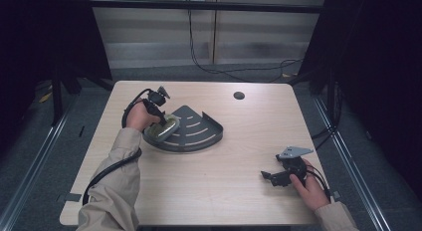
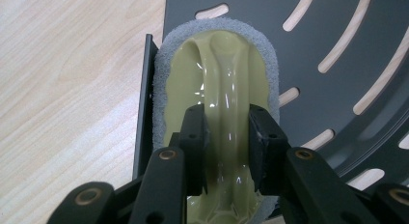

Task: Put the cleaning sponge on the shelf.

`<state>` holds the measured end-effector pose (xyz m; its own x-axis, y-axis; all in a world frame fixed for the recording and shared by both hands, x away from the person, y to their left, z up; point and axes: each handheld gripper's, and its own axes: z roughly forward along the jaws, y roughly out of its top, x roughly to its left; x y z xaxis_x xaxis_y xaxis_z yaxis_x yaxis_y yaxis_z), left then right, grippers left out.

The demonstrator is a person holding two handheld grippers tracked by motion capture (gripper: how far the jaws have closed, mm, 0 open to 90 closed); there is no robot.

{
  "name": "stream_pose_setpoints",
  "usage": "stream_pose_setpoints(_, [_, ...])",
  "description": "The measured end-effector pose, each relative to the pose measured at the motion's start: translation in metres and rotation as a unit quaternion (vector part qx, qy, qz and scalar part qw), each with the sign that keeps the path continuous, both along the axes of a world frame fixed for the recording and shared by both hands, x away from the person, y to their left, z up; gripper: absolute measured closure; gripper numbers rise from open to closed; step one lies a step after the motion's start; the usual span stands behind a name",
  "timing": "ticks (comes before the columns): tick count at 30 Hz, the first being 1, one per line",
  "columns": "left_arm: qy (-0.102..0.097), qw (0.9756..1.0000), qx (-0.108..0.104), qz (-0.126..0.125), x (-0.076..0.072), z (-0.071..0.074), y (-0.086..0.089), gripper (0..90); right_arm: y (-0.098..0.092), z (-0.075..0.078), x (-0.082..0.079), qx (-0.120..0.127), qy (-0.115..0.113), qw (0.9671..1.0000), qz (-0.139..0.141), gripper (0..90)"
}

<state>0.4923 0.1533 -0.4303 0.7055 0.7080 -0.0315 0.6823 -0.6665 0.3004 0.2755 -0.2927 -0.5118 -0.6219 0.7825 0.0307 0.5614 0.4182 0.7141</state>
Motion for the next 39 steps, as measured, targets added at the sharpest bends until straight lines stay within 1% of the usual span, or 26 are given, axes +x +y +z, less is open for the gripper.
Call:
stream_pose_setpoints(4, [0.0, 1.0, 0.003, 0.0, 0.0, -0.001, 0.001, 70.8, 0.0, 0.0, 0.0, 0.0, 0.0, 1.0, 0.0, 9.3])
stream_pose_setpoints(7, [-0.001, 1.0, 0.002, 0.004, 0.0, -0.001, 0.001, 70.6, 0.0, 0.0, 0.0, 0.0, 0.0, 1.0, 0.0, 9.4])
stream_pose_setpoints(11, [-0.002, 0.9999, 0.01, 0.008, 0.0, -0.001, 0.0, 70.0, 0.0, 0.0, 0.0, 0.0, -0.001, 1.0, 0.0, 9.3])
stream_pose_setpoints(13, [-0.005, 0.9999, 0.009, 0.011, 0.0, -0.002, 0.0, 69.0, 0.0, 0.0, 0.0, 0.0, -0.001, 1.0, 0.001, 9.3])
stream_pose_setpoints(15, [-0.003, 0.9999, 0.01, 0.014, -0.001, -0.003, 0.0, 66.6, 0.0, 0.0, 0.0, 0.0, -0.001, 1.0, 0.001, 9.3])
stream_pose_setpoints(16, [-0.005, 0.9998, 0.007, 0.016, 0.0, -0.004, 0.0, 64.9, 0.0, 0.0, 0.0, 0.0, -0.001, 1.0, 0.001, 9.3])
stream_pose_setpoints(19, [-0.012, 0.9996, 0.014, 0.021, -0.001, -0.004, 0.0, 60.4, 0.0, 0.0, 0.0, 0.0, -0.001, 1.0, 0.001, 9.3])
stream_pose_setpoints(22, [-0.018, 0.9994, 0.009, 0.027, -0.002, -0.002, 0.001, 53.1, 0.0, 0.0, 0.0, 0.0, -0.001, 1.0, 0.0, 9.3])
stream_pose_setpoints(25, [-0.021, 0.9992, 0.003, 0.034, -0.002, 0.003, 0.001, 48.6, 0.0, 0.0, 0.0, -0.001, -0.001, 1.0, 0.0, 9.3])
stream_pose_setpoints(26, [-0.017, 0.9992, 0.001, 0.036, -0.002, 0.004, 0.001, 46.6, 0.0, 0.0, 0.0, -0.001, -0.001, 1.0, 0.0, 9.3])
stream_pose_setpoints(30, [-0.015, 0.9991, 0.002, 0.04, -0.004, 0.009, 0.001, 42.1, 0.0, 0.0, 0.0, -0.001, -0.001, 1.0, 0.0, 9.3])
stream_pose_setpoints(37, [0.0, 0.9987, 0.002, 0.051, -0.008, 0.013, 0.0, 33.8, 0.0, 0.0, 0.0, -0.001, -0.002, 1.0, 0.0, 9.3])
stream_pose_setpoints(38, [-0.003, 0.9988, 0.004, 0.048, -0.009, 0.014, 0.0, 33.1, 0.0, 0.0, 0.0, -0.001, -0.002, 1.0, -0.001, 9.3])
stream_pose_setpoints(39, [-0.001, 0.9988, 0.0, 0.049, -0.009, 0.015, 0.0, 32.3, 0.0, 0.0, 0.0, -0.001, -0.002, 1.0, 0.0, 9.3])
